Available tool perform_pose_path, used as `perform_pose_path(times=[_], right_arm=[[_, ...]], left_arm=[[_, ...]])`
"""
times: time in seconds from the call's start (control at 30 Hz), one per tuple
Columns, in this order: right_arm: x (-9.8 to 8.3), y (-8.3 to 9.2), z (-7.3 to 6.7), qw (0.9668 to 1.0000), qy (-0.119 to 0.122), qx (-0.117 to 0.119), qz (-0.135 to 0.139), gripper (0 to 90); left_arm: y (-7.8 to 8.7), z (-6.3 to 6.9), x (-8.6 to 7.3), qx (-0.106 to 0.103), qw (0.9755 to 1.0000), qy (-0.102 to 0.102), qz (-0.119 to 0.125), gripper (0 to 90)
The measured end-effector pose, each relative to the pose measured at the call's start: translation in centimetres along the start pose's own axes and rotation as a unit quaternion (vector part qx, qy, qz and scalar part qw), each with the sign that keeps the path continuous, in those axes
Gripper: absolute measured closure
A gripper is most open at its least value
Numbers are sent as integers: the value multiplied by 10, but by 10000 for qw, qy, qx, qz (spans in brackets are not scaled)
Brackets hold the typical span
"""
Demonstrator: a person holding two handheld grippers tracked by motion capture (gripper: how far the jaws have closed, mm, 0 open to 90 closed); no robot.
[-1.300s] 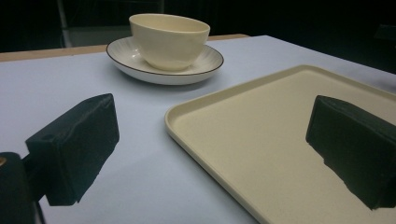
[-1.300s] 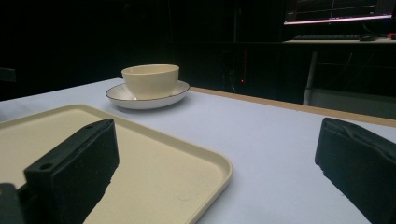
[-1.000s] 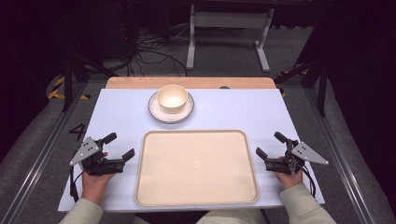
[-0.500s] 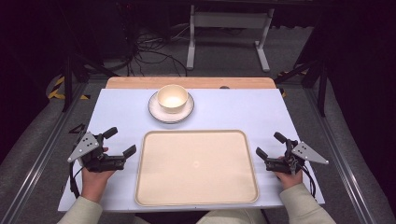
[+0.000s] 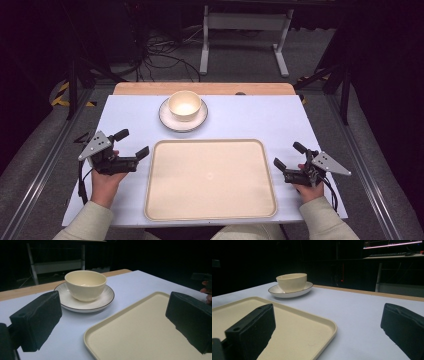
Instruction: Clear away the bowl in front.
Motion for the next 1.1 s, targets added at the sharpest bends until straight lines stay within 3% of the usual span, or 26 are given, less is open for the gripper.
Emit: perform_pose_path(times=[0.43, 0.7, 0.8, 1.1], right_arm=[[-2, -1, 1, 9998, -137, 22, -118, 0], [-3, -2, 1, 9998, -92, -17, -150, 1], [-3, -2, 1, 9998, -127, 44, -128, 1], [-3, -2, 1, 9998, -147, 61, -107, 1]], left_arm=[[-19, -15, 29, 80, 9999, 75, 32, 9], [-32, -20, 43, 136, 9999, -22, 32, 9], [-39, -22, 49, -23, 10000, -63, -45, 5], [-55, -30, 63, 40, 10000, -22, -70, 3]])
Point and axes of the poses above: each handheld gripper's, and its own axes: y roughly backward along the jaws, x roughly out of its top, z roughly to its right, the point moved 1 cm from there along -y, roughly forward along the jaws, and after that the axes turned 5 degrees about -z, right-handed, at the moved point
